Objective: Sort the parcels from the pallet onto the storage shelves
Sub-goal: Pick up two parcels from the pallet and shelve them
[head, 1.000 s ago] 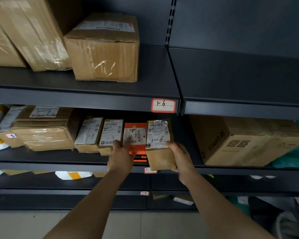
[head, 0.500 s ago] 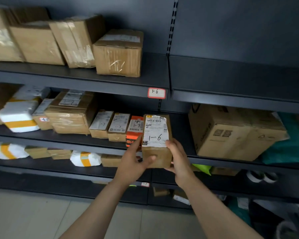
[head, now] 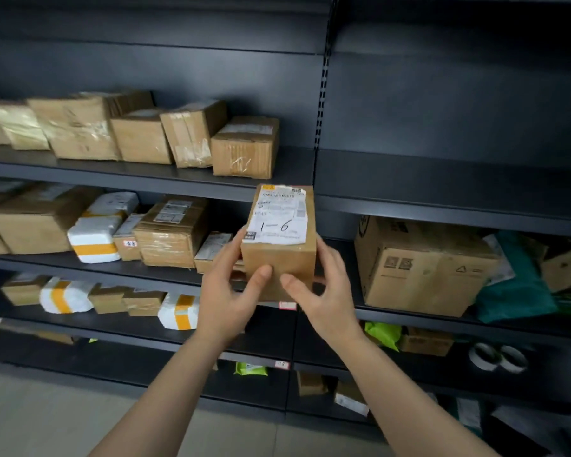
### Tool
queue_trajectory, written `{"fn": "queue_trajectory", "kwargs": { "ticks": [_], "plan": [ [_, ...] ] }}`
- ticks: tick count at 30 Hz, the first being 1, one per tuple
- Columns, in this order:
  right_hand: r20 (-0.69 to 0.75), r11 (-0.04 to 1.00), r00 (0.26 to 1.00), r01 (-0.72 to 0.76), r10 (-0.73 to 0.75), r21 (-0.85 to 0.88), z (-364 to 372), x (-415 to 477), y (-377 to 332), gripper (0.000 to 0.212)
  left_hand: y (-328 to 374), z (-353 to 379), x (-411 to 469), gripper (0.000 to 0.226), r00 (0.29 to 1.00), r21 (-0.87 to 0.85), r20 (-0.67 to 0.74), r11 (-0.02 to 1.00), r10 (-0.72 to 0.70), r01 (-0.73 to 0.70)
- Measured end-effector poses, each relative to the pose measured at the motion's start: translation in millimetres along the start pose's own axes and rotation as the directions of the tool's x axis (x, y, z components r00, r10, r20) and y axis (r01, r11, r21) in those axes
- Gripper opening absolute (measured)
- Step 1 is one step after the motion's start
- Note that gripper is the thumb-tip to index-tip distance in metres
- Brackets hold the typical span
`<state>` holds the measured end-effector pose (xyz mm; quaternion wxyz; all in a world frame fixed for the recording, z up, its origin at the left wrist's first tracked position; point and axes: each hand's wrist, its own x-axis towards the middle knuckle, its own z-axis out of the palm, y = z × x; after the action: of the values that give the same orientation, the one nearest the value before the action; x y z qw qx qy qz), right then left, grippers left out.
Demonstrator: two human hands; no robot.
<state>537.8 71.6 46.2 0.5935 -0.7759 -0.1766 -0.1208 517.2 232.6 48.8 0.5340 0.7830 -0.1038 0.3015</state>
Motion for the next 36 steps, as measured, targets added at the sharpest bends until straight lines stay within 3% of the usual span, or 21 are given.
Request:
{"fn": "queue_trajectory", "kwargs": {
  "ticks": [8, 13, 20, 23, 27, 32, 36],
  "plan": [
    [-0.147, 0.994, 0.983, 0.100, -0.106, -0.050, -13.4, 78.6, -38.6, 0.082, 34.5, -4.5, 90.6, 0.066, 0.995, 0.027, 0.035, 0.996, 0.089, -0.090],
    [-0.204, 0.985, 0.968, 0.127, -0.149, -0.115, -15.4, 127.9, -38.1, 0.076, 27.0, 2.3, 147.8, 0.072, 0.985, 0.084, 0.161, 0.993, 0.067, -0.082],
    [-0.205, 0.976, 0.977, 0.006, -0.052, -0.219, -10.9, 192.5, -18.4, 0.077, -11.6, 22.3, 220.1, 0.073, 0.970, 0.230, 0.243, 0.973, -0.026, -0.032],
    [-0.195, 0.969, 0.980, -0.024, -0.025, -0.246, -4.0, 214.4, -9.3, 0.080, -30.4, 25.3, 240.1, 0.068, 0.968, 0.284, 0.251, 0.956, 0.004, -0.078],
    [-0.188, 0.938, 0.982, -0.081, 0.017, -0.338, 7.5, 235.9, -1.3, 0.081, -44.3, 28.7, 253.1, 0.071, 0.976, 0.445, 0.218, 0.891, -0.005, -0.095],
    [-0.186, 0.901, 0.981, -0.124, 0.049, -0.416, 12.8, 248.4, -0.3, 0.082, -57.0, 33.1, 259.4, 0.056, 0.971, 0.573, 0.231, 0.814, -0.054, -0.092],
    [-0.162, 0.846, 0.980, -0.181, 0.114, -0.501, 9.0, 242.4, -7.0, 0.097, -58.5, 30.6, 248.0, 0.071, 0.966, 0.612, 0.257, 0.778, -0.025, -0.143]
  ]
}}
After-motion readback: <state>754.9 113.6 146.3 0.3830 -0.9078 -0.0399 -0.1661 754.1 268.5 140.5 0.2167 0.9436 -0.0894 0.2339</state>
